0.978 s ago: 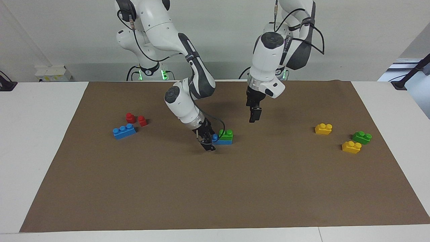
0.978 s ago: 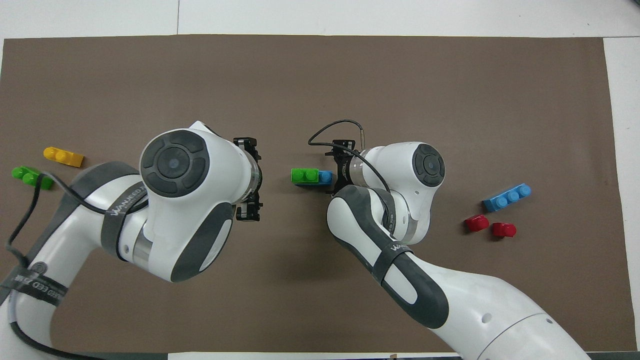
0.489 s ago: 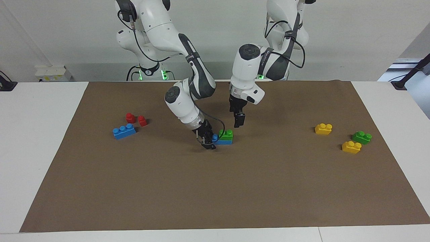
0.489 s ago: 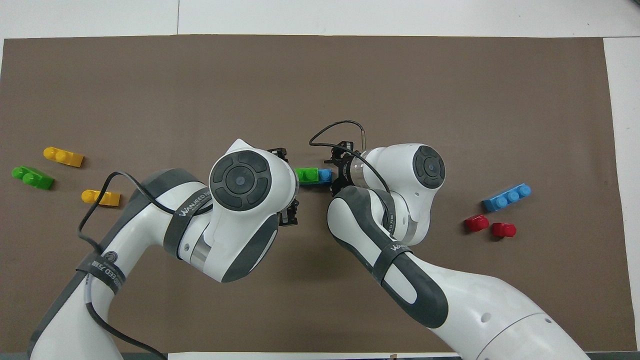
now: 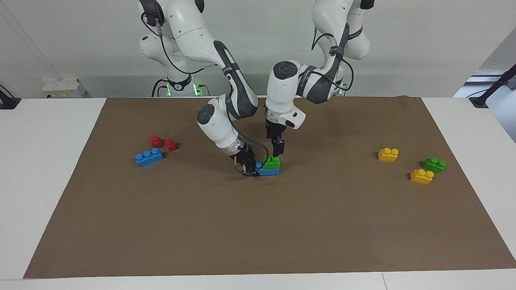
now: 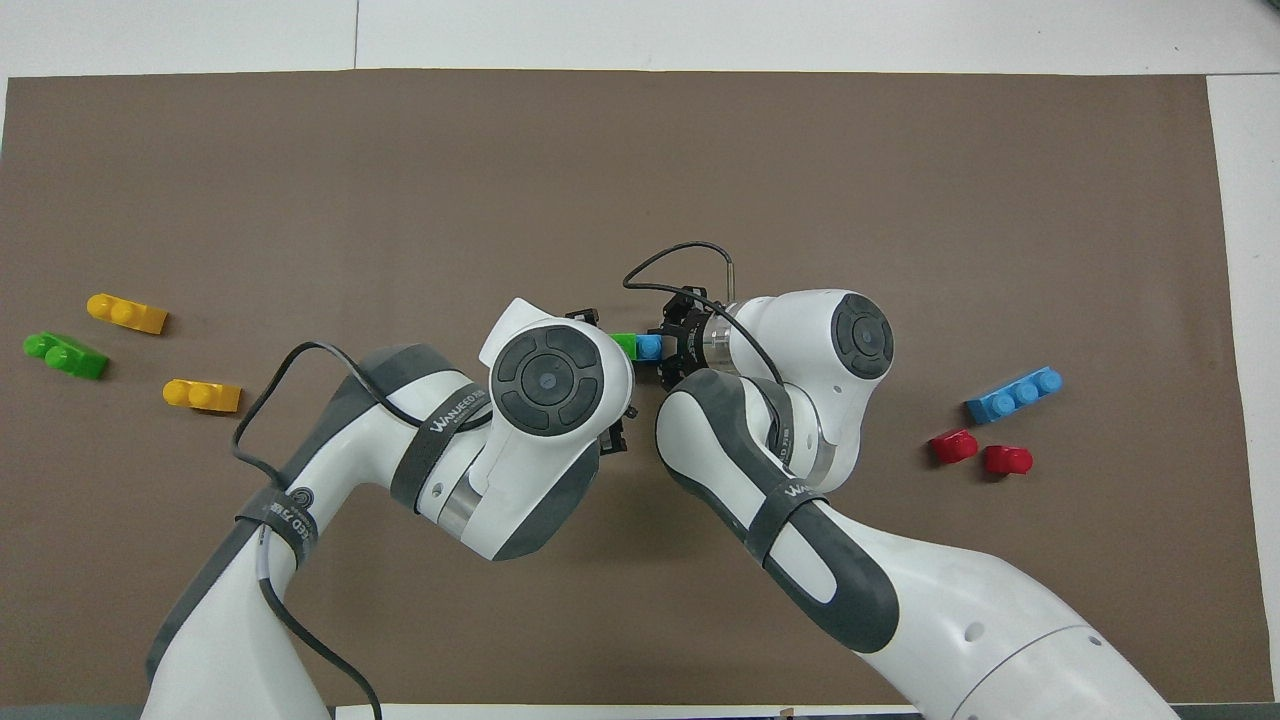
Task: Remove green block with left arm and hold with right
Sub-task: 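Grasp the green brick with the left gripper while the right gripper holds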
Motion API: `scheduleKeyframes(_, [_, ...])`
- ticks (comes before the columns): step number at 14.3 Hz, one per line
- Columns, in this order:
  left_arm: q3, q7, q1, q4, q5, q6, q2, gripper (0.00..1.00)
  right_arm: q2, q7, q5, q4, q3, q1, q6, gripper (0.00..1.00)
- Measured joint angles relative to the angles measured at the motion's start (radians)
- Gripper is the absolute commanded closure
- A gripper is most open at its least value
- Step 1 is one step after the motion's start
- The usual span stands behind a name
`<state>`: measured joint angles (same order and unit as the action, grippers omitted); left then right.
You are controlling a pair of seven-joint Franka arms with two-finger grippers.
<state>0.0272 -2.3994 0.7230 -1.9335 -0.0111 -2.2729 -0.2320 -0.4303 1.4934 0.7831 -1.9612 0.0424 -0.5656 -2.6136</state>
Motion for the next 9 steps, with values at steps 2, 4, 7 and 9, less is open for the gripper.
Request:
scheduleKeyframes(2, [0.0,-0.007,0.006,0.0,-0.01,-0.02,-0.017,0.0,0.0,0.0,0.0,-0.001,0.001,0.0,0.0,1.0])
scheduleKeyframes(4, [0.0,-0.01,0.012,0.0,-0.016,-0.028,-0.022,0.0,0.0,0.0,0.0,-0.001,0.001,0.0,0.0,1.0])
scheduleKeyframes(7, [0.003,-0.016,0.015,0.0,-0.039,-0.046,-0.03,0.0,0.0,0.0,0.001,-0.001,0.001,0.0,0.0,1.0])
scheduleKeyframes(9, [0.003,-0.013,0.015,0.001,-0.052,-0.038,-0.034,0.0,0.0,0.0,0.001,-0.001,0.001,0.0,-0.001,1.0])
